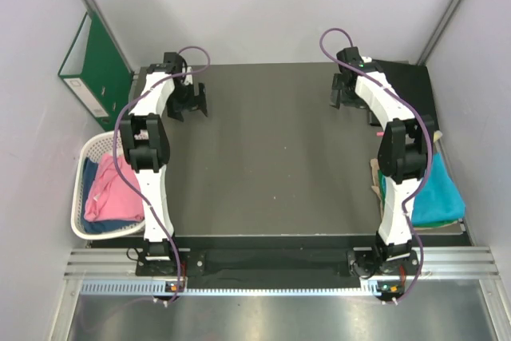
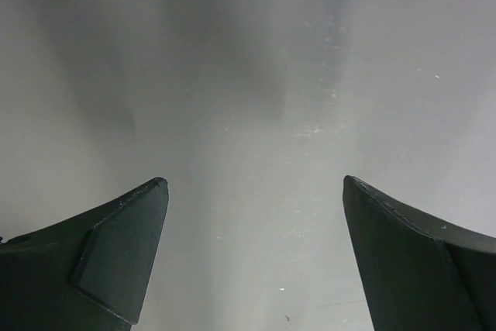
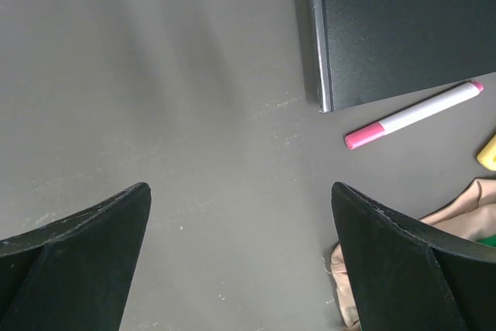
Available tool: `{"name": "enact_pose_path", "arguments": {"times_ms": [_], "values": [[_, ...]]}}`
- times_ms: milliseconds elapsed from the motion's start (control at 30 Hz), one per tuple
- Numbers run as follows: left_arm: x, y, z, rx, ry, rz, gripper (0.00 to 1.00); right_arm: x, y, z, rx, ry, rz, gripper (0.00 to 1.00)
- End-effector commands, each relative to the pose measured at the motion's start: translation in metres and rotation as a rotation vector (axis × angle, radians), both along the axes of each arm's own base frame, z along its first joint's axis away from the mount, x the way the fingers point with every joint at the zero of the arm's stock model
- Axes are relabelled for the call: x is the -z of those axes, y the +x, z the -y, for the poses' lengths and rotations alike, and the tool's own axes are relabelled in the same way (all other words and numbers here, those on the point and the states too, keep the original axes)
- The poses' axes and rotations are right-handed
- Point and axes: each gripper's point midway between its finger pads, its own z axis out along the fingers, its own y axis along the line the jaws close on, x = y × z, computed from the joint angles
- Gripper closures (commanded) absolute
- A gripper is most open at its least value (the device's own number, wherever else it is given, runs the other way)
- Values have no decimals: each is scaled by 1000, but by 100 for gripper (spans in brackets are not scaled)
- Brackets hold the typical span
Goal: Fold and stack the t-shirts
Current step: Grab crumpled tshirt from bin with the left arm
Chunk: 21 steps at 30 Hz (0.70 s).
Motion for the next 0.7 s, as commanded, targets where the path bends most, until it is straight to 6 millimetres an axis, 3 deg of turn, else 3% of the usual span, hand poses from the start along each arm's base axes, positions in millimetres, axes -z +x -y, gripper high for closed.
{"name": "enact_pose_path", "arguments": {"times_ms": [0, 433, 533, 667], "values": [[-29, 8, -8, -17, 47, 69, 1, -20, 8, -6, -14, 18, 65, 0], [-40, 8, -17, -46, 93, 91, 1, -15, 9, -11, -23, 43, 63, 0], [-55, 9, -25, -93, 121, 121, 1, -13, 9, -13, -26, 52, 55, 0], [-86, -3, -51, -205, 191, 167, 1, -10, 6, -14, -27, 62, 48, 0]]}}
